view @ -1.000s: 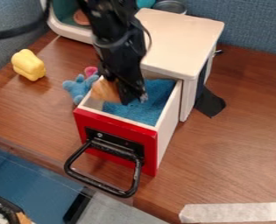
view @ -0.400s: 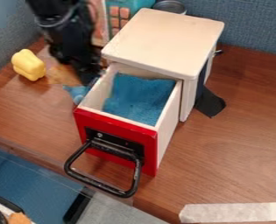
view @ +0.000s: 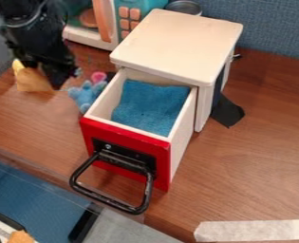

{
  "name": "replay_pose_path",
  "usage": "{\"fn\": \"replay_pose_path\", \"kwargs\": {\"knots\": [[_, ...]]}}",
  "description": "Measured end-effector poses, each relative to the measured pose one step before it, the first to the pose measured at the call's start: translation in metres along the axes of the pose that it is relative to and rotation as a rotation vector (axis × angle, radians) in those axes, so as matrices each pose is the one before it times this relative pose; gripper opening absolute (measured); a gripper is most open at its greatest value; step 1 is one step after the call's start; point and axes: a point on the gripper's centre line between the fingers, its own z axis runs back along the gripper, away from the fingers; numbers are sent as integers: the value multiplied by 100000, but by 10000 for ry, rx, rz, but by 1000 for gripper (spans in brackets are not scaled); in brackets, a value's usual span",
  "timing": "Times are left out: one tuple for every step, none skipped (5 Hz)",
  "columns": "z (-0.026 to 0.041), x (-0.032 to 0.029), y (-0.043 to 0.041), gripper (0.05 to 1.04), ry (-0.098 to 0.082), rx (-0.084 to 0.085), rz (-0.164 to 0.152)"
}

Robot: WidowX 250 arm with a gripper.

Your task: Take the brown thing out of the drawer and put on the left side of the table

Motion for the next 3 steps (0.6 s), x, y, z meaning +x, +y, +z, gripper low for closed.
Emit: {"fn": "replay_pose_path", "kwargs": {"knots": [[-1367,-384,1972,407,85,929,1004],[-2871,-124,880,407,197,430,1124],[-3186,-378,694,407,541,697,632]]}}
